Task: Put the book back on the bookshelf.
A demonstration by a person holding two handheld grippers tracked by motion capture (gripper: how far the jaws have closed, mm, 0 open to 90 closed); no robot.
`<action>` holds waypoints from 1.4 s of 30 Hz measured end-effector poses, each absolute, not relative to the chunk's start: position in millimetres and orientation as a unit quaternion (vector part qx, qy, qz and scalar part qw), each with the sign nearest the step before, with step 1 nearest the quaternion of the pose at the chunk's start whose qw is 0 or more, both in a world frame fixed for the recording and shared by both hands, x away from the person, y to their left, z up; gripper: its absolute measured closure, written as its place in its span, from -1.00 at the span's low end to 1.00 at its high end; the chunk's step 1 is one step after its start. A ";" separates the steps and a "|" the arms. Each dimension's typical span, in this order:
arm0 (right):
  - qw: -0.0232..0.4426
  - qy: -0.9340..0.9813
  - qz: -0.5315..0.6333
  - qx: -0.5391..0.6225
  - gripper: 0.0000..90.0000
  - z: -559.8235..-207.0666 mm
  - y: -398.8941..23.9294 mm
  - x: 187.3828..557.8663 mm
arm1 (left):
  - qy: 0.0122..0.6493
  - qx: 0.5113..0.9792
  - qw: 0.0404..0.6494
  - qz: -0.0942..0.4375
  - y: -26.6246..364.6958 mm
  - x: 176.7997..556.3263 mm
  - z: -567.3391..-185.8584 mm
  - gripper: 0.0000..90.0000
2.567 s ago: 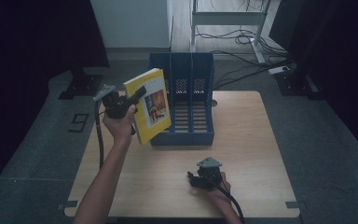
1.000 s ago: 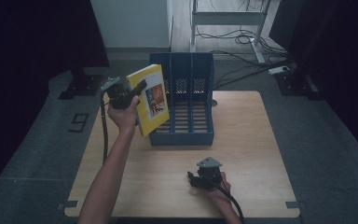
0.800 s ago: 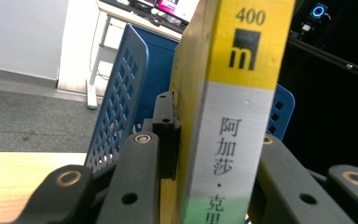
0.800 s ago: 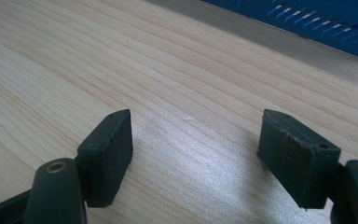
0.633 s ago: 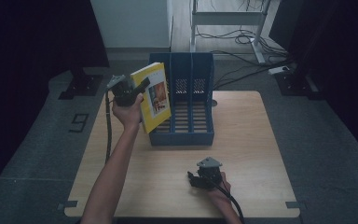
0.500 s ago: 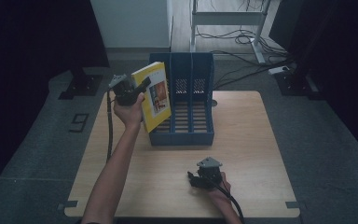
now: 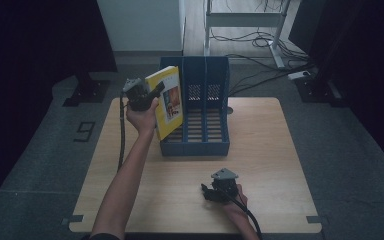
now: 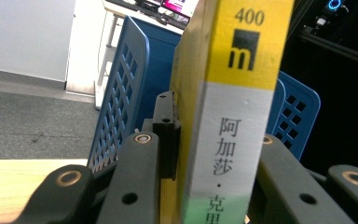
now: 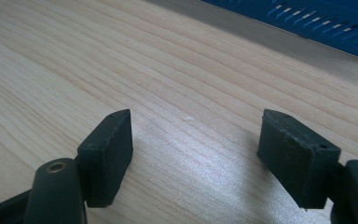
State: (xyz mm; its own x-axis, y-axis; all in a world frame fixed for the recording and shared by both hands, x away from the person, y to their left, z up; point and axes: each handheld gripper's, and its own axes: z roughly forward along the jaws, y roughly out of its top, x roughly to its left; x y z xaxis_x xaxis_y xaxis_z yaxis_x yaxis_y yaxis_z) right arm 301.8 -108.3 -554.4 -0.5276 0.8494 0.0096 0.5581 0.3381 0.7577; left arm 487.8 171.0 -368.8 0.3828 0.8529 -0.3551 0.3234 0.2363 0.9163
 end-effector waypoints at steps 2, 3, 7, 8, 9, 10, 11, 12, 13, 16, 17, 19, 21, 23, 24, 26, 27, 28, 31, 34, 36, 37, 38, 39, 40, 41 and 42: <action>0.199 0.793 0.366 0.444 -0.43 -554.4 -108.3 301.8 | 0.510 0.579 0.596 0.222 169.4 488.2 -370.6 0.64; 0.199 0.793 0.366 0.443 -0.43 -554.4 -108.3 301.9 | 0.509 0.581 0.595 0.222 168.8 488.7 -371.2 0.64; 0.199 0.794 0.366 0.443 -0.43 -554.4 -108.3 301.8 | 0.509 0.586 0.588 0.227 167.3 490.7 -373.8 0.64; 0.199 0.793 0.366 0.443 -0.43 -554.4 -108.3 301.8 | 0.510 0.585 0.588 0.227 166.9 491.5 -374.8 0.64; 0.199 0.793 0.366 0.443 -0.43 -554.4 -108.3 301.9 | 0.510 0.585 0.588 0.228 166.6 492.0 -375.3 0.64; 0.199 0.793 0.366 0.443 -0.43 -554.4 -108.3 301.9 | 0.511 0.584 0.588 0.229 166.3 492.6 -375.9 0.64; 0.199 0.794 0.366 0.443 -0.43 -554.4 -108.3 301.9 | 0.511 0.582 0.589 0.229 166.1 493.1 -376.3 0.64; 0.199 0.793 0.366 0.443 -0.43 -554.4 -108.3 301.9 | 0.509 0.580 0.592 0.233 165.5 493.1 -377.0 0.64; 0.199 0.794 0.366 0.443 -0.43 -554.4 -108.3 301.9 | 0.506 0.580 0.594 0.236 164.5 493.1 -377.3 0.64; 0.199 0.794 0.366 0.443 -0.43 -554.4 -108.3 301.9 | 0.505 0.578 0.595 0.236 162.8 494.4 -377.8 0.64; 0.199 0.794 0.366 0.443 -0.43 -554.4 -108.3 301.9 | 0.507 0.576 0.596 0.236 162.6 494.9 -378.2 0.64; 0.199 0.794 0.366 0.443 -0.43 -554.4 -108.3 301.9 | 0.508 0.574 0.598 0.233 161.8 496.4 -379.2 0.64; 0.199 0.793 0.366 0.443 -0.43 -554.4 -108.3 301.9 | 0.509 0.577 0.595 0.234 160.4 498.1 -380.7 0.64; 0.199 0.794 0.366 0.443 -0.43 -554.4 -108.3 301.9 | 0.507 0.582 0.590 0.235 158.9 500.8 -381.7 0.64; 0.199 0.793 0.366 0.443 -0.43 -554.4 -108.3 301.9 | 0.507 0.583 0.590 0.235 158.3 501.9 -382.4 0.64; 0.199 0.793 0.366 0.443 -0.43 -554.4 -108.3 301.9 | 0.509 0.581 0.590 0.235 157.1 503.8 -384.8 0.64; 0.199 0.793 0.366 0.444 -0.43 -554.4 -108.3 301.9 | 0.510 0.581 0.589 0.235 156.3 504.8 -386.3 0.64; 0.199 0.793 0.366 0.444 -0.43 -554.4 -108.3 301.9 | 0.511 0.581 0.589 0.234 155.3 505.8 -387.7 0.64; 0.199 0.793 0.366 0.444 -0.43 -554.4 -108.3 301.8 | 0.513 0.580 0.588 0.234 153.4 508.7 -391.3 0.64; 0.199 0.794 0.366 0.443 -0.43 -554.4 -108.3 301.8 | 0.517 0.576 0.587 0.235 152.4 510.9 -394.6 0.64; 0.199 0.794 0.366 0.443 -0.43 -554.4 -108.3 301.8 | 0.519 0.576 0.586 0.237 151.7 511.6 -397.4 0.64; 0.199 0.794 0.366 0.444 -0.43 -554.4 -108.3 301.8 | 0.518 0.577 0.585 0.237 151.4 511.8 -399.0 0.64; 0.199 0.794 0.366 0.443 -0.43 -554.4 -108.3 301.8 | 0.519 0.578 0.585 0.236 150.9 512.4 -400.7 0.64; 0.199 0.794 0.366 0.443 -0.43 -554.4 -108.3 301.8 | 0.519 0.579 0.583 0.236 150.6 512.8 -402.4 0.64; 0.199 0.794 0.366 0.444 -0.43 -554.4 -108.3 301.8 | 0.520 0.579 0.582 0.236 150.4 513.0 -404.3 0.64; 0.199 0.794 0.366 0.443 -0.43 -554.4 -108.3 301.8 | 0.521 0.579 0.581 0.235 150.1 513.5 -406.2 0.64; 0.199 0.793 0.366 0.443 -0.43 -554.4 -108.2 301.8 | 0.522 0.579 0.581 0.235 149.9 513.9 -408.0 0.64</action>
State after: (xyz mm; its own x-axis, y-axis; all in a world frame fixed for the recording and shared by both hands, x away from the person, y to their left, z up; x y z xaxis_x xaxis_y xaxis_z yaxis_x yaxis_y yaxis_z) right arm 301.8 -108.2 -554.4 -0.5275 0.8495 0.0091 0.5580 0.3384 0.7577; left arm 513.9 149.9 -408.0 0.3452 0.8771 -0.3340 0.3317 0.2189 0.9176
